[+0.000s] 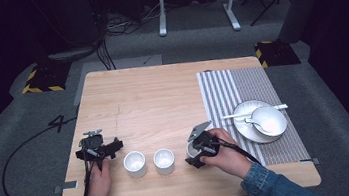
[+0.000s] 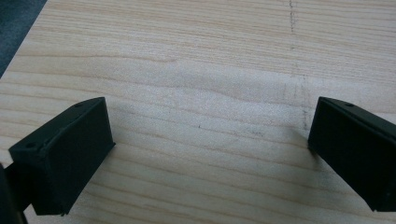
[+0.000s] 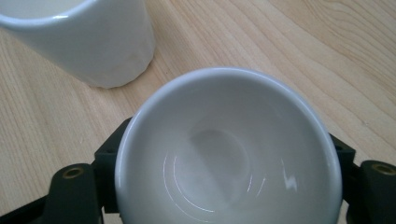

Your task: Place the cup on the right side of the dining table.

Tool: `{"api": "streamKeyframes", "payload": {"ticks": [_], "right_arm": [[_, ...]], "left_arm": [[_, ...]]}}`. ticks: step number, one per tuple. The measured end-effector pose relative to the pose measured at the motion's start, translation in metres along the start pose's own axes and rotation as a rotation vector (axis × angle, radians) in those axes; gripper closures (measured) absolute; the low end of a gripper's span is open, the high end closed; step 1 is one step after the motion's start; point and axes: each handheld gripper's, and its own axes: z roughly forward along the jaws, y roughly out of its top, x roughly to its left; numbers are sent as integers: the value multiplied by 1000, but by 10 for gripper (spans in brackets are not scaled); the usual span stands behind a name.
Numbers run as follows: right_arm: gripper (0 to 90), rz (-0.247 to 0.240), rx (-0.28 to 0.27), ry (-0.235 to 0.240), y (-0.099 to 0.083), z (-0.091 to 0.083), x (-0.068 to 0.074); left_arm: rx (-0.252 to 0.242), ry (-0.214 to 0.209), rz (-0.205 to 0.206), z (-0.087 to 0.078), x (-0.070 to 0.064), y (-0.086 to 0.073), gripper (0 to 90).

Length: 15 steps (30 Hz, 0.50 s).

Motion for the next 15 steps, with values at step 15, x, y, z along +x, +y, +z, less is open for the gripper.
{"api": "streamKeyframes", "payload": {"ticks": [15], "right_arm": [[272, -34, 0, 5, 16, -21, -2]], "left_arm": [[1, -1, 1, 0, 0, 0, 1]]}}
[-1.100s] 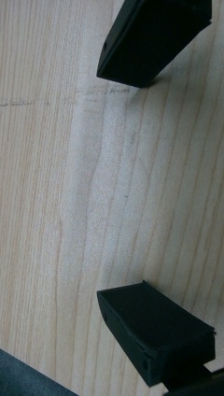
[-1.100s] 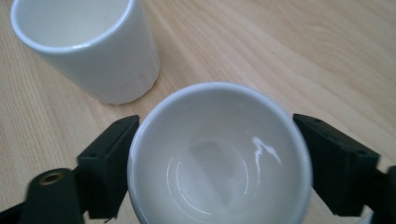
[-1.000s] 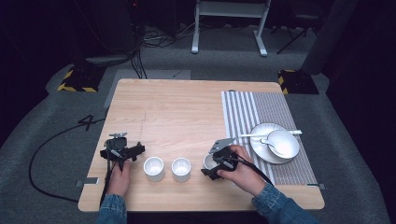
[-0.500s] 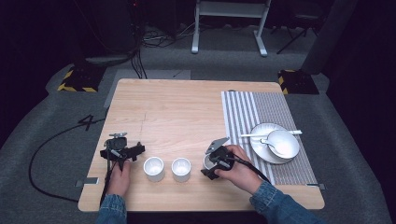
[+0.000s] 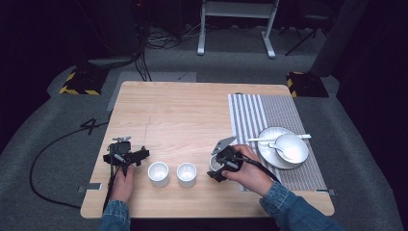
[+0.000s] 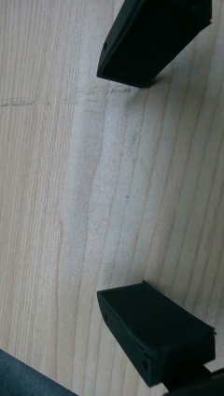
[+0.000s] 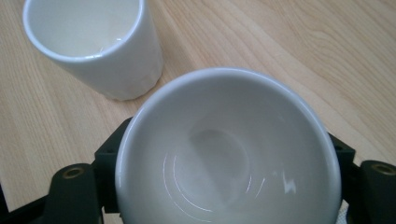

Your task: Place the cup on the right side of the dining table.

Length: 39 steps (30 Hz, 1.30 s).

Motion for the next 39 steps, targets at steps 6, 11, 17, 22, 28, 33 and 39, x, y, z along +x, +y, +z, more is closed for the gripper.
{"api": "streamKeyframes", "payload": {"ticks": [6, 11, 17, 22, 28, 33, 39], "right_arm": [[272, 1, -14, -12, 8, -15, -5], [272, 7, -25, -22, 16, -31, -11], [272, 6, -33, -25, 24, -41, -16], [272, 11, -46, -31, 33, -51, -23], [272, 12, -45, -56, 43, -60, -32], [272, 36, -47, -71, 53, -71, -44], [272, 57, -45, -89, 60, -79, -56]], "left_arm": [[0, 0, 3, 0, 0, 1, 1], [0, -1, 3, 1, 0, 1, 1], [0, -11, 12, 1, 2, 1, 0], [2, -14, 19, 1, 4, 2, 0], [1, -13, 17, 1, 3, 2, 0], [2, -12, 13, 1, 3, 1, 1], [2, -12, 13, 1, 3, 2, 1]]}}
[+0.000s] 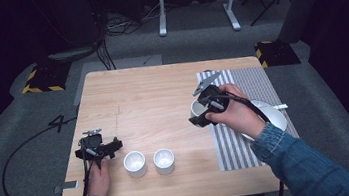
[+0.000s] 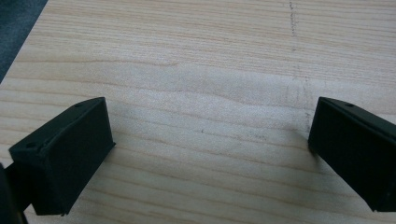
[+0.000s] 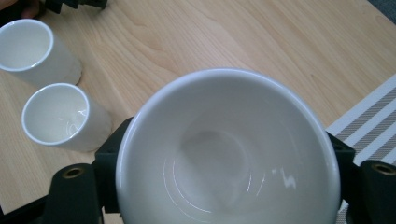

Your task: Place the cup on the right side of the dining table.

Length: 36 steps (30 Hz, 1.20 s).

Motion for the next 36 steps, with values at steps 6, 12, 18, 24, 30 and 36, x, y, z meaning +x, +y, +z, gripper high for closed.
{"api": "streamKeyframes", "payload": {"ticks": [6, 12, 18, 24, 30, 36], "right_arm": [[272, 29, 11, -23, 8, -8, -17], [272, 56, 16, -40, 13, -14, -32], [272, 84, 10, -63, 17, -20, -47], [272, 121, 3, -92, 22, -24, -69], [272, 165, 0, -124, 25, -23, -93], [272, 222, -3, -167, 26, -22, -120]], "left_arm": [[0, 0, 0, 0, 0, 0, 1], [0, 0, -1, 0, 0, 0, 1], [-1, 4, -2, 0, 0, 0, 1], [-2, 6, -4, 0, 0, -1, 1], [-2, 7, -5, 0, 0, -1, 1], [-2, 7, -4, 0, 0, -1, 1]]}}
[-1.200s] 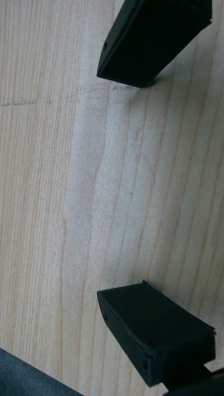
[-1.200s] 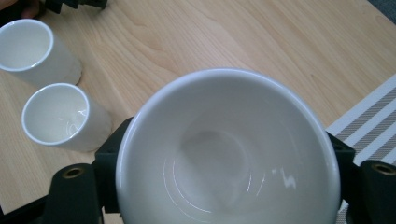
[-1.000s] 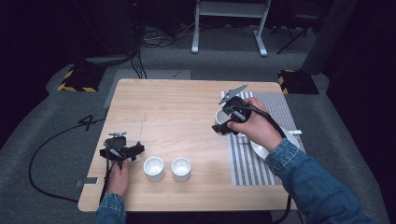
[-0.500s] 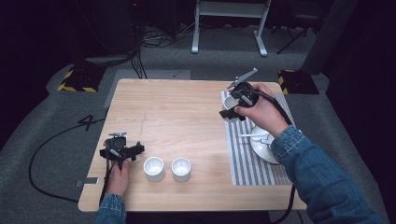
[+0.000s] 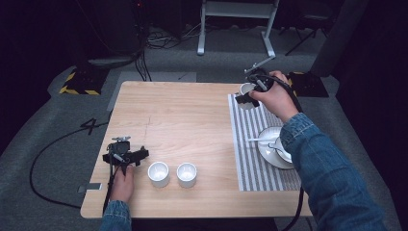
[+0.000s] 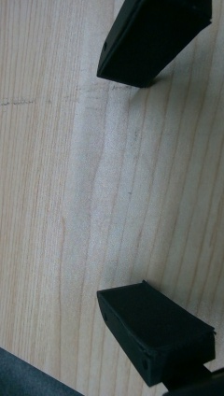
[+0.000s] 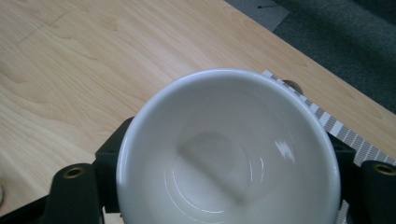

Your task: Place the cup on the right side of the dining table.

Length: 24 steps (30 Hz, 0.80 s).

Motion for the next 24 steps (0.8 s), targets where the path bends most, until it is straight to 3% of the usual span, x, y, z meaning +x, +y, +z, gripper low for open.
{"api": "streamKeyframes", "payload": {"ticks": [9, 18, 24], "right_arm": [[272, 59, 17, -52, 1, 14, -26], [272, 152, 75, -100, -11, 49, -60], [272, 192, 105, -107, -22, 71, -74]], "left_arm": [[-1, 0, -1, 0, 0, 0, 1], [0, 2, -3, 0, 0, 0, 1], [0, 2, -3, 0, 0, 0, 1]]}}
